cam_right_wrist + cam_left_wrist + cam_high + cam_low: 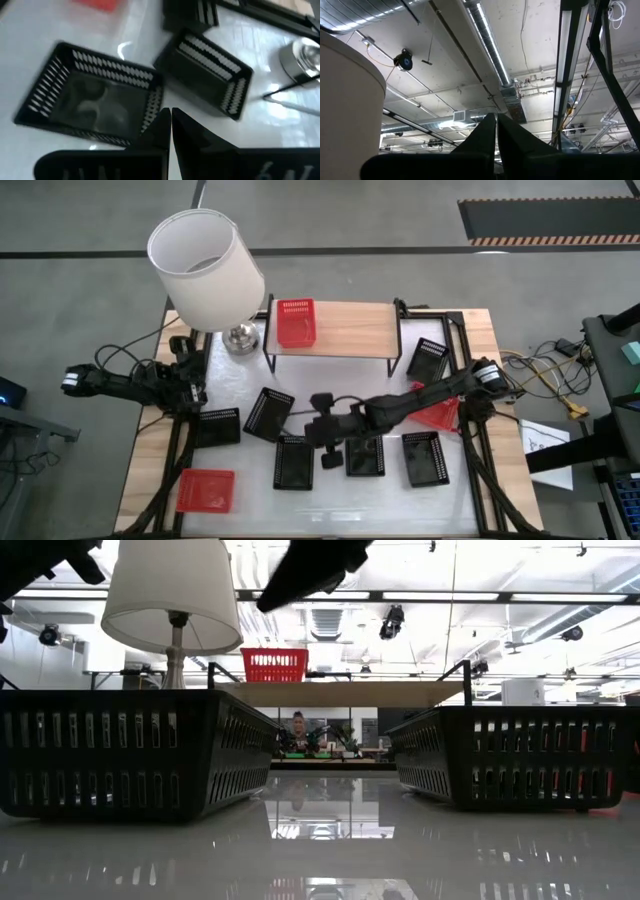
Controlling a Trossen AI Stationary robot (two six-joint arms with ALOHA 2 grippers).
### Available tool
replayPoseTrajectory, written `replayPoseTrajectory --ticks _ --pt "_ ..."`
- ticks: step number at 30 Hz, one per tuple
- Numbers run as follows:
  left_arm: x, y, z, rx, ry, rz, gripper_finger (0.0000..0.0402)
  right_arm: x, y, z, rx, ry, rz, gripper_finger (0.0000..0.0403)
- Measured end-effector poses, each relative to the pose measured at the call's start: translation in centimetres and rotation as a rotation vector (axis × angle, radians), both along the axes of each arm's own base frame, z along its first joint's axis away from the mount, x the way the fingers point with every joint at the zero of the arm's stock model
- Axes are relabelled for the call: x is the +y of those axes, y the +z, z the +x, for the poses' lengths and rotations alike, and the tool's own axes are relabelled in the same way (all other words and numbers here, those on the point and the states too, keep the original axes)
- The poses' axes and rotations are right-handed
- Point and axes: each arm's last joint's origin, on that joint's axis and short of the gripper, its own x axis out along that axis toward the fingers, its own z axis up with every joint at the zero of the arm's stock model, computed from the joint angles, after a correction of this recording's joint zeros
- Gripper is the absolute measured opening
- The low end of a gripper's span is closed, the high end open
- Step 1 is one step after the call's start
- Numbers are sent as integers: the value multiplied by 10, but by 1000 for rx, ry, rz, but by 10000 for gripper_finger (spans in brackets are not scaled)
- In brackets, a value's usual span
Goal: Stack baskets on shelf by color
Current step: Put the top middle red basket on the shelf
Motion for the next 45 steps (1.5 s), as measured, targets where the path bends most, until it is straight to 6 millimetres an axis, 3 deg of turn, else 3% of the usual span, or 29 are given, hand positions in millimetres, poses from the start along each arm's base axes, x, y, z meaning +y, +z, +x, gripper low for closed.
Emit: replayPoseTrajectory --ticks 8,15,22,26,34,40,45 --pt "0 0 0 -5 -16 -12 0 20 -4 -1 -93 -22 -11 9" --pt "0 -1 1 0 -54 -42 0 7 -8 -2 -58 -118 -133 9" --pt "0 -2 2 13 -55 -41 0 -38 0 -3 4 -324 -287 9" --pt "0 -3 2 13 -54 -41 0 -75 11 -5 37 -448 -308 9" --pt "0 -3 2 16 -52 -39 0 -150 10 -5 88 -590 -344 9" --pt "0 -3 2 16 -52 -39 0 -178 11 -7 89 -642 -343 9" --pt "0 -3 2 16 -52 -39 0 -189 9 -2 60 -609 -314 9"
